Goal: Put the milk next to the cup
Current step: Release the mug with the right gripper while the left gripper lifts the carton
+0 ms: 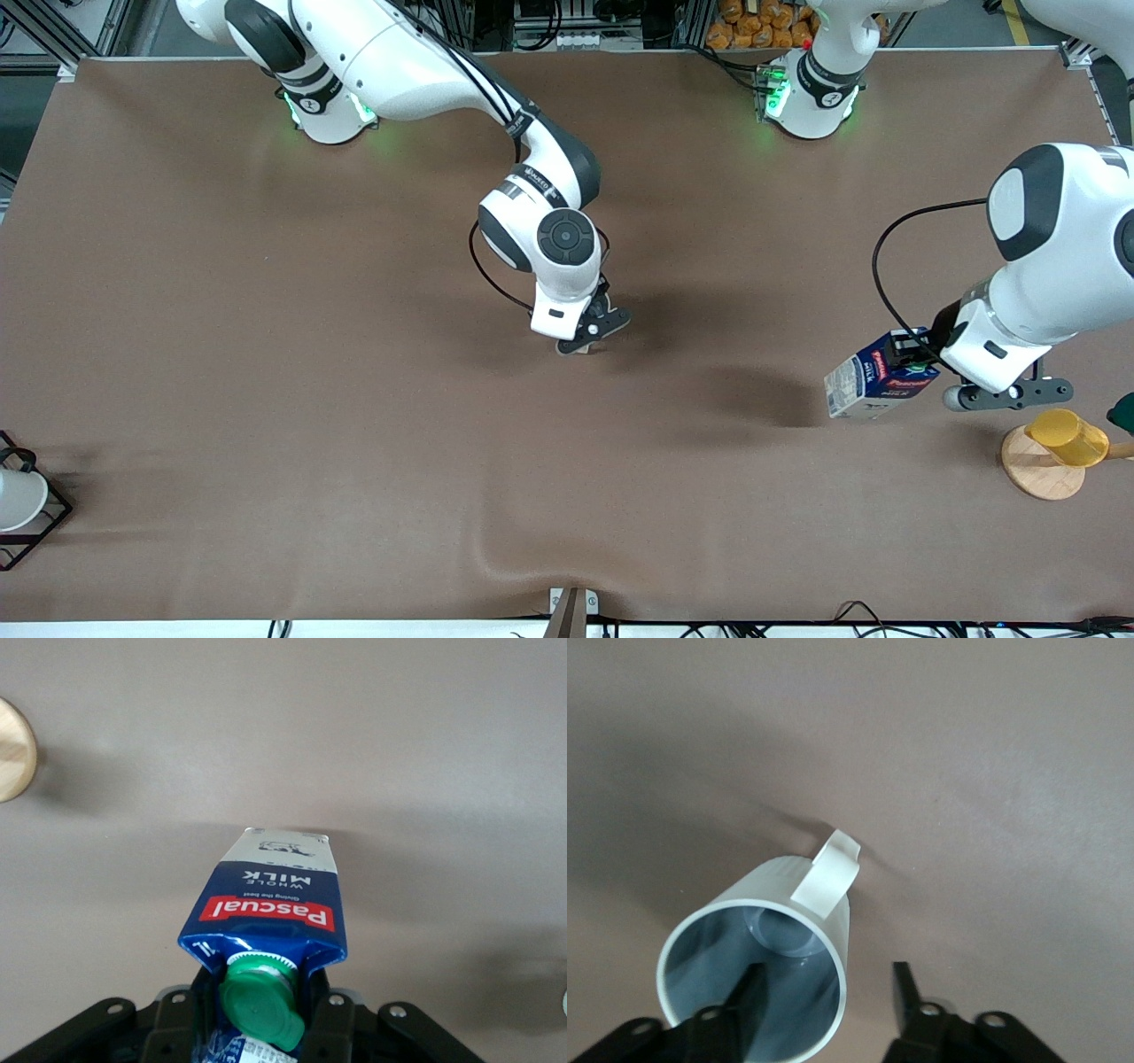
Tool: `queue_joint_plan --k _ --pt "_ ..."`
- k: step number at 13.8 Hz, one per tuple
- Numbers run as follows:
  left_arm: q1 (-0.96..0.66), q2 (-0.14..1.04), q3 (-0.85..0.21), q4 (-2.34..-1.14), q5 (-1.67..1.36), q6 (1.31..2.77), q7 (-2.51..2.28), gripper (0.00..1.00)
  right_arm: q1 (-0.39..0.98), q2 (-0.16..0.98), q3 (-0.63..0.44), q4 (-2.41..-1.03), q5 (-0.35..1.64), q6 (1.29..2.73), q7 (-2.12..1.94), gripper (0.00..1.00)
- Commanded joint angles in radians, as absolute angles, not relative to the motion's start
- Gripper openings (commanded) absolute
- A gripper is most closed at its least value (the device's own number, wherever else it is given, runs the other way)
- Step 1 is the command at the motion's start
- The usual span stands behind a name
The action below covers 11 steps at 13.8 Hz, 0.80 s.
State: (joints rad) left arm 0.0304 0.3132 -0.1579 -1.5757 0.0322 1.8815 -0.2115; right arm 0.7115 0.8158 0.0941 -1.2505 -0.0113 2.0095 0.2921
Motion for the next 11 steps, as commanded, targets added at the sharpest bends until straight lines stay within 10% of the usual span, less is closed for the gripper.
queue_joint_plan --k 1,11 --pt "0.022 0.285 -0.211 -1.566 0.054 1.836 -0.345 0.37 0.686 0.767 0.097 -1.247 -0.003 1.941 0.298 1.00" --pt "-0.216 0.290 -0.247 -1.534 0.037 1.746 -0.520 0.38 0.383 0.473 0.097 -1.386 0.020 1.763 0.077 1.00"
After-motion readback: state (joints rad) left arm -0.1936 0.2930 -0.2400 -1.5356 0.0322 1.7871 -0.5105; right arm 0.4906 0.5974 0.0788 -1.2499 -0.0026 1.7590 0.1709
